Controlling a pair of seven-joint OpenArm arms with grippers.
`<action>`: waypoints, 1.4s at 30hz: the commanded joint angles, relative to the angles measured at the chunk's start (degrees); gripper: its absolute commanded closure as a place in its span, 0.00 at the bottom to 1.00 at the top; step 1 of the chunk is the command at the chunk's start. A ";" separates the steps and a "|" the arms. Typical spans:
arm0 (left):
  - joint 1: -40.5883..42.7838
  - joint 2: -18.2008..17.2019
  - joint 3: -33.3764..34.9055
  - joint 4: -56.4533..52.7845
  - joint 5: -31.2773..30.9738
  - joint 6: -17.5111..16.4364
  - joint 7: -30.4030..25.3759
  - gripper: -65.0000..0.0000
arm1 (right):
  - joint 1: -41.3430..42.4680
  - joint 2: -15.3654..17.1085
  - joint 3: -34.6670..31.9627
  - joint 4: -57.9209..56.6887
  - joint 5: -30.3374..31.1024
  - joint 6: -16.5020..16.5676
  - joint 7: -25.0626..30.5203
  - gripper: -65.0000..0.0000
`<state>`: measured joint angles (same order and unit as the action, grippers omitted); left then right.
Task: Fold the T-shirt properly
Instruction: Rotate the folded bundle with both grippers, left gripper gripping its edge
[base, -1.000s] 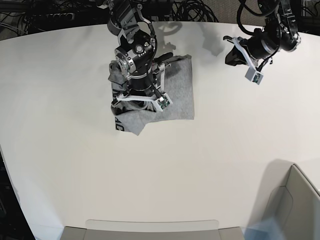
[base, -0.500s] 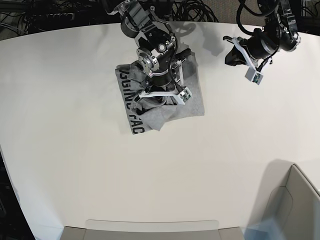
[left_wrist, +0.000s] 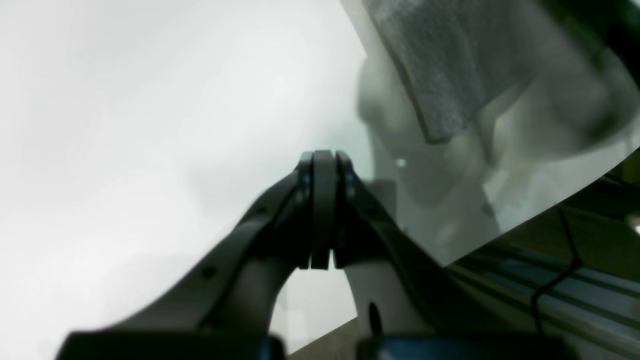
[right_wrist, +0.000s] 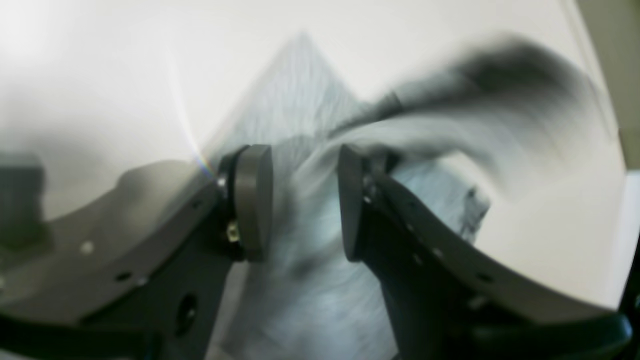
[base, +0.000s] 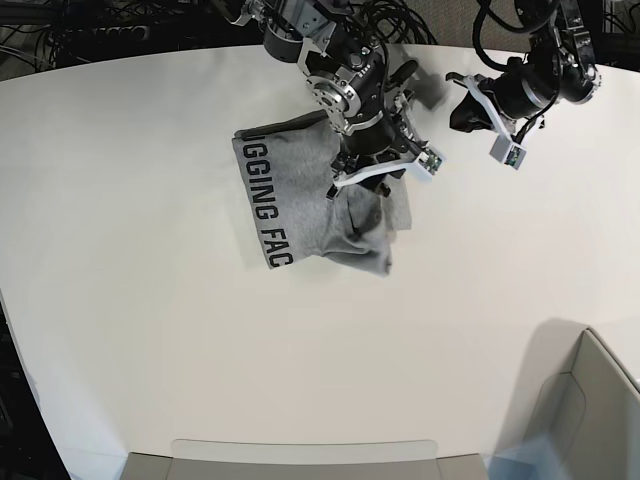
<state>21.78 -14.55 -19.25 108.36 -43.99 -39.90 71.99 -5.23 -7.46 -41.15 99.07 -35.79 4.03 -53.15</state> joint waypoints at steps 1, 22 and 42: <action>-0.02 -0.44 -0.23 0.79 -0.89 -0.10 -0.56 1.00 | 1.23 -0.84 -0.83 1.72 -0.47 -0.30 1.06 0.66; -6.44 2.46 15.33 3.25 -0.89 -0.10 -1.96 1.00 | -0.79 13.66 36.44 11.92 27.83 4.28 1.94 1.00; -10.75 2.72 40.04 -9.23 20.38 -0.10 -10.58 1.00 | 5.37 19.02 34.86 -3.99 38.30 15.18 0.09 1.00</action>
<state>11.40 -11.77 20.80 98.56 -24.10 -39.92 61.34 -0.86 11.27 -6.33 94.11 2.00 19.14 -53.84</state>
